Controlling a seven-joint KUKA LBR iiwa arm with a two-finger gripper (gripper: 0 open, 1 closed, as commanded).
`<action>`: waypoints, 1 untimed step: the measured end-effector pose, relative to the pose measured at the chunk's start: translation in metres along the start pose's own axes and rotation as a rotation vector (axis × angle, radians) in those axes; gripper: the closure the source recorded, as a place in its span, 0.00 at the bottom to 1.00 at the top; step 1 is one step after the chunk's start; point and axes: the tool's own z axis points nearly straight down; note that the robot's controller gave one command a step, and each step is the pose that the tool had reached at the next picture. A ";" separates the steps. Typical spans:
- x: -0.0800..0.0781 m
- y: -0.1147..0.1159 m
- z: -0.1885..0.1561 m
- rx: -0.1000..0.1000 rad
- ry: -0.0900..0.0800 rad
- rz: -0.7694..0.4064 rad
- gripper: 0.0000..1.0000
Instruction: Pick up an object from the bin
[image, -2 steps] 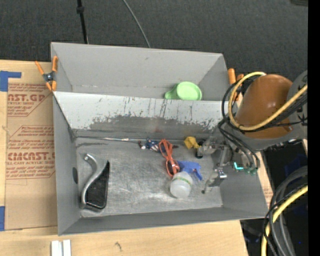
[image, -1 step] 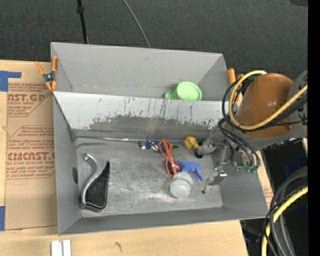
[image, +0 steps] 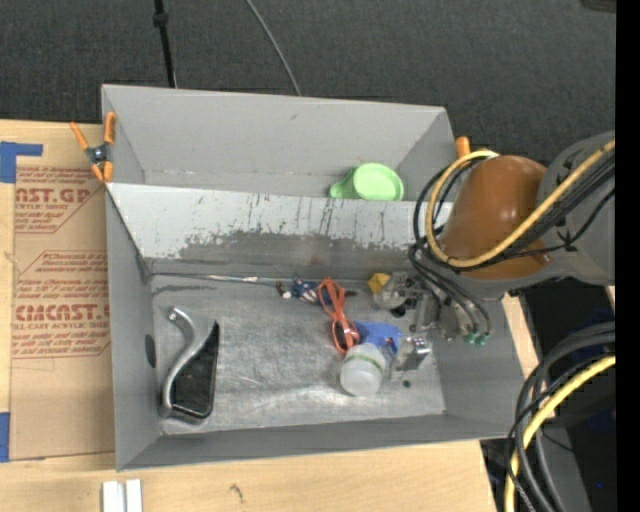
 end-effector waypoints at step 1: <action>-0.042 0.004 0.071 0.000 -0.002 -0.149 1.00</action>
Offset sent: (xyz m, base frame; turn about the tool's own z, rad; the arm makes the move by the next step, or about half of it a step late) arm 0.0000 0.0000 0.0000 0.0000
